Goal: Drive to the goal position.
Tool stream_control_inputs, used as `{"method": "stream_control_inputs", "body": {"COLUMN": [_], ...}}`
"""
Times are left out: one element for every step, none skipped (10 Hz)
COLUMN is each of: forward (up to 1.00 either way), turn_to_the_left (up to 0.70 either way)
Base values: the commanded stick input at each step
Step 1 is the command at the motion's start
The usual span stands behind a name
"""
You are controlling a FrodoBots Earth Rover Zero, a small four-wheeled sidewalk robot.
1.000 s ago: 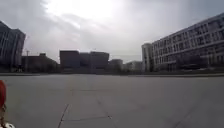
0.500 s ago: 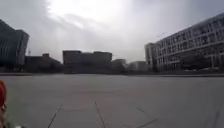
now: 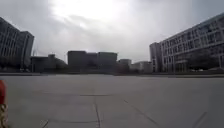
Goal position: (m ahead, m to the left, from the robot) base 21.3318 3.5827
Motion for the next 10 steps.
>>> {"method": "stream_control_inputs", "body": {"forward": [1.00, 1.00, 1.00, 1.00, 1.00, 1.00, 1.00, 1.00, 1.00, 1.00], "turn_to_the_left": [0.00, 0.00, 0.00, 0.00, 0.00, 0.00, 0.00, 0.00, 0.00, 0.00]}}
